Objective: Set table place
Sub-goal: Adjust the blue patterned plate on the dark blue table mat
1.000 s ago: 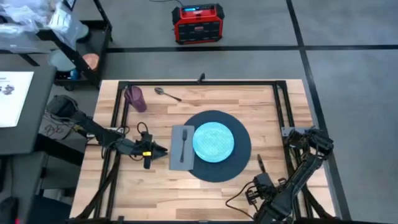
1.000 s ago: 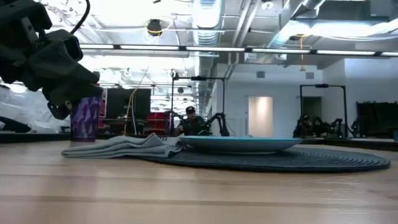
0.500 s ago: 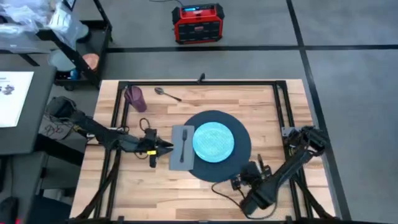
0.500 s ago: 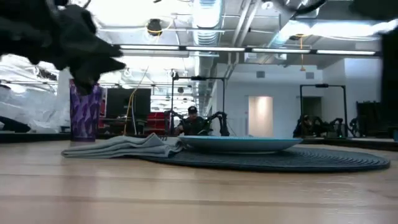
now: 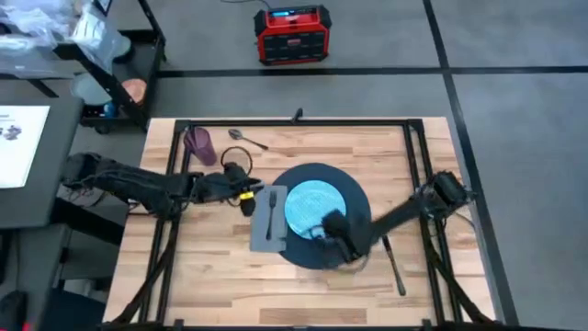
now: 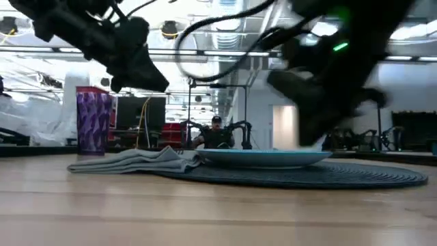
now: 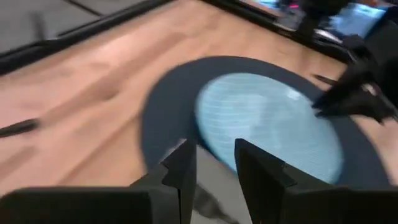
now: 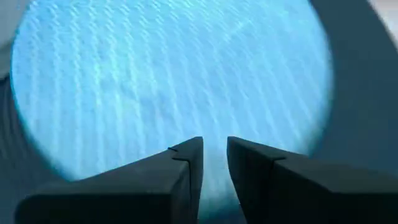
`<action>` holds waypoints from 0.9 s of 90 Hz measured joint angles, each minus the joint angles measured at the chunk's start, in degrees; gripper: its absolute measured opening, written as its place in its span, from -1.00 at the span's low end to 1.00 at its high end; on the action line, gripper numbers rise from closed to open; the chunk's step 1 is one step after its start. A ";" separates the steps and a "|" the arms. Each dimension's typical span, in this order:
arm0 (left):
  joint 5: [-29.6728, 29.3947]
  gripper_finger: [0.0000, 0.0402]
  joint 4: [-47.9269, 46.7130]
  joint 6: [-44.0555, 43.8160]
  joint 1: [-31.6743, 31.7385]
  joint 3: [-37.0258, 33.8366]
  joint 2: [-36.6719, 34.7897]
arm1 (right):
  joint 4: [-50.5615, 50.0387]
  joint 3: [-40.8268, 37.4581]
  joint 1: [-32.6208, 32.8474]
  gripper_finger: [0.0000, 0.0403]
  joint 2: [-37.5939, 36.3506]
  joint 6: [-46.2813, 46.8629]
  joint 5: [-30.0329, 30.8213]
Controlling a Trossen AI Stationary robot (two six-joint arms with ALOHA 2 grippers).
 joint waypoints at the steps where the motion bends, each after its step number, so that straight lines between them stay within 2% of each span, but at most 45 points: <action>1: 0.00 -0.54 -0.25 -0.18 0.47 -0.05 0.00 | 1.04 -0.13 -0.66 -0.70 0.00 -1.69 -0.16; 16: -0.55 -0.54 -3.09 -4.15 7.95 -0.37 0.02 | 14.83 -0.48 -9.74 -0.70 -0.26 -22.44 -1.42; 32: -0.43 -0.54 -4.48 -4.36 11.62 -0.39 0.02 | 27.91 -0.44 -18.72 -0.70 -1.20 -38.78 -11.09; 52: -1.37 -0.54 -5.24 -2.07 11.79 -0.39 -2.19 | 37.87 -0.46 -27.99 -0.70 -1.22 -45.82 -24.24; 69: -10.37 -0.54 -13.53 -2.98 12.14 -0.41 -9.40 | 40.28 1.09 -34.61 -0.70 -1.24 -48.78 -33.70; 81: -12.29 -0.54 -16.29 -4.14 12.16 -0.41 -13.94 | 40.44 5.34 -38.06 -0.70 -1.14 -54.22 -37.71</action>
